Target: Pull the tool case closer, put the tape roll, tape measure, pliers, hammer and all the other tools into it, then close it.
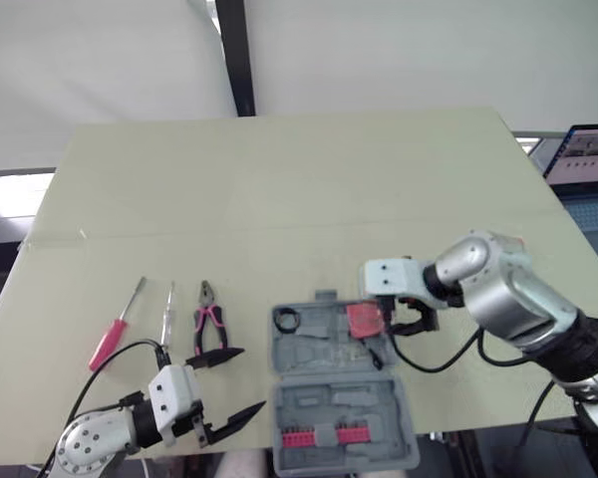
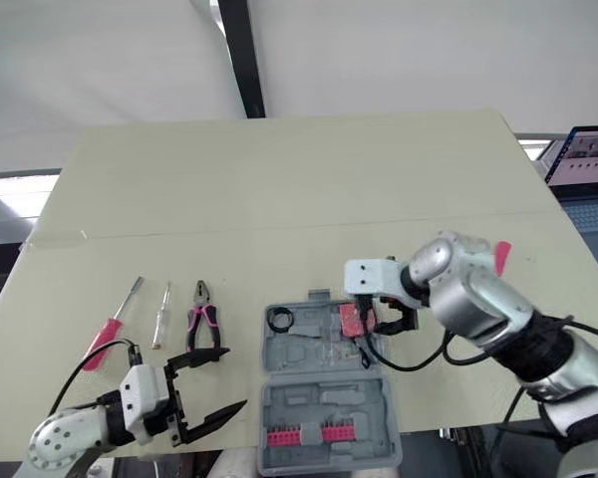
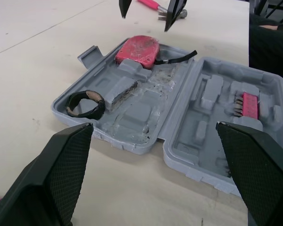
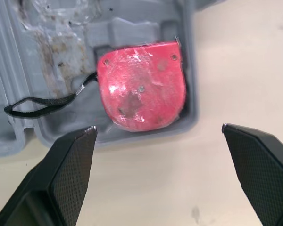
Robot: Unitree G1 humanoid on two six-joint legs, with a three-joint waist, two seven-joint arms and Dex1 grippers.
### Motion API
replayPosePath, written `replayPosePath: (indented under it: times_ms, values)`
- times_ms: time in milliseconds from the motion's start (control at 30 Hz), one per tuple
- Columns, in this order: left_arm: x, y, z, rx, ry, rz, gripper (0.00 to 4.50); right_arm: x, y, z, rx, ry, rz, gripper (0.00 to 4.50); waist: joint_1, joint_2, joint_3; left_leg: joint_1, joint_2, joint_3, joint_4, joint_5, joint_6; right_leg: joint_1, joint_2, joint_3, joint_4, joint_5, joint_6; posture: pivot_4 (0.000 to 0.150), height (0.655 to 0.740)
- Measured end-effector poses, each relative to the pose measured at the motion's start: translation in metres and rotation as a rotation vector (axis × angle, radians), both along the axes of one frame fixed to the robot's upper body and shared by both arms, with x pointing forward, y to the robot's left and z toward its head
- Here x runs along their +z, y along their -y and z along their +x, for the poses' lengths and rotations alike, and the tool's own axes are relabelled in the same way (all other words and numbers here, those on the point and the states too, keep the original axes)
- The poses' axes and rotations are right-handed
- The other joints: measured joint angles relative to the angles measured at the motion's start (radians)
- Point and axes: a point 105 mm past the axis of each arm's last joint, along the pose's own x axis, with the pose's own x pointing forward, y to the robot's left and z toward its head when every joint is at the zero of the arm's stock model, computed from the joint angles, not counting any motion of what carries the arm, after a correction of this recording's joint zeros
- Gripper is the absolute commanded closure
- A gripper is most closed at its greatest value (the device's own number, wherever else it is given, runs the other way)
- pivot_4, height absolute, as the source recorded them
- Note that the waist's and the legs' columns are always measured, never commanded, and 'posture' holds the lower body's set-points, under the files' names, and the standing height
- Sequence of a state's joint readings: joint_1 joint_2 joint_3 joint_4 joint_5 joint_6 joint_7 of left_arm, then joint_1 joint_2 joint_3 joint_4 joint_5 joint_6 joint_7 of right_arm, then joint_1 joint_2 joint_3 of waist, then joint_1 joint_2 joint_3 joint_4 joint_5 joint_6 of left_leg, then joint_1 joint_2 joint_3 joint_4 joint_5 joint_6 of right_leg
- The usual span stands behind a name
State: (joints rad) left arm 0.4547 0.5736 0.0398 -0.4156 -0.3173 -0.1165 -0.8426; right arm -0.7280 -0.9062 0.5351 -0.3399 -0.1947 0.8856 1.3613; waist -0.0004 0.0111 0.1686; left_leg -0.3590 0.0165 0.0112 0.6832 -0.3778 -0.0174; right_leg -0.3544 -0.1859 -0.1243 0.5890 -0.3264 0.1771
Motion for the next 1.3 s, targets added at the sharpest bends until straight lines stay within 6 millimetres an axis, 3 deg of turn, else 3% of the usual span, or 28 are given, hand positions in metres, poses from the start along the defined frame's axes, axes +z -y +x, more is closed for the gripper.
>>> replayPosePath:
  times_ms: [133, 233, 300, 533, 767, 867, 967, 1300]
  values:
    - [0.001, 0.003, 0.000, -0.013, 0.012, -0.004, 0.00, -0.001, 0.006, -0.005, -0.042, -0.063, 0.184, 0.01, 0.000, 0.000, 0.000, 0.000, 0.000, 0.001, 0.000, 0.000, 0.000, 0.000, 0.000, 0.000, 0.000, 0.000, 0.000, 0.150, 0.7400]
    - [0.002, 0.005, 0.001, -0.020, 0.020, -0.006, 0.00, 0.002, 0.011, 0.000, -0.084, -0.064, 0.375, 0.80, 0.000, -0.001, 0.000, 0.000, 0.000, 0.001, 0.000, 0.000, 0.000, 0.000, 0.000, 0.000, 0.000, 0.000, 0.000, 0.150, 0.7400]
    - [0.003, 0.006, 0.002, -0.025, 0.026, -0.007, 0.00, 0.004, 0.013, 0.004, -0.093, -0.045, 0.480, 1.68, 0.000, -0.001, 0.000, 0.000, 0.000, 0.001, 0.000, 0.000, 0.000, 0.000, 0.000, 0.001, 0.000, 0.000, 0.000, 0.150, 0.7400]
    - [0.006, 0.007, 0.008, -0.027, 0.029, -0.002, 0.00, -0.014, 0.024, 0.005, -0.096, -0.059, 0.579, 1.68, -0.001, 0.000, 0.000, 0.000, 0.000, 0.001, 0.000, 0.000, 0.000, 0.000, 0.000, 0.000, 0.001, 0.000, 0.000, 0.150, 0.7400]
    - [0.005, 0.007, 0.009, -0.024, 0.016, 0.001, 0.00, -0.034, 0.015, -0.001, 0.002, -0.032, 0.668, 1.68, 0.000, -0.001, 0.000, 0.001, 0.000, 0.001, 0.000, 0.000, 0.000, 0.000, 0.000, 0.001, 0.001, 0.000, 0.000, 0.150, 0.7400]
    - [0.005, 0.006, 0.008, -0.023, 0.013, 0.001, 0.00, -0.036, 0.017, 0.003, 0.016, 0.009, 0.673, 2.55, -0.001, -0.001, 0.000, 0.001, 0.000, 0.001, 0.000, 0.000, 0.000, 0.000, 0.000, 0.000, 0.001, 0.000, 0.000, 0.150, 0.7400]
    - [0.005, 0.006, 0.008, -0.022, 0.012, 0.001, 0.00, -0.037, 0.017, 0.004, 0.022, 0.030, 0.679, 3.98, -0.001, -0.001, 0.000, 0.001, 0.000, 0.001, 0.000, 0.000, 0.000, 0.000, 0.000, 0.000, 0.001, 0.000, 0.000, 0.150, 0.7400]
    - [0.004, 0.006, 0.007, -0.021, 0.008, 0.002, 0.00, -0.040, 0.018, 0.005, 0.014, 0.033, 0.677, 3.98, 0.000, -0.001, 0.000, 0.001, 0.000, 0.001, 0.000, 0.000, 0.000, 0.000, 0.000, 0.000, 0.001, 0.000, 0.000, 0.150, 0.7400]
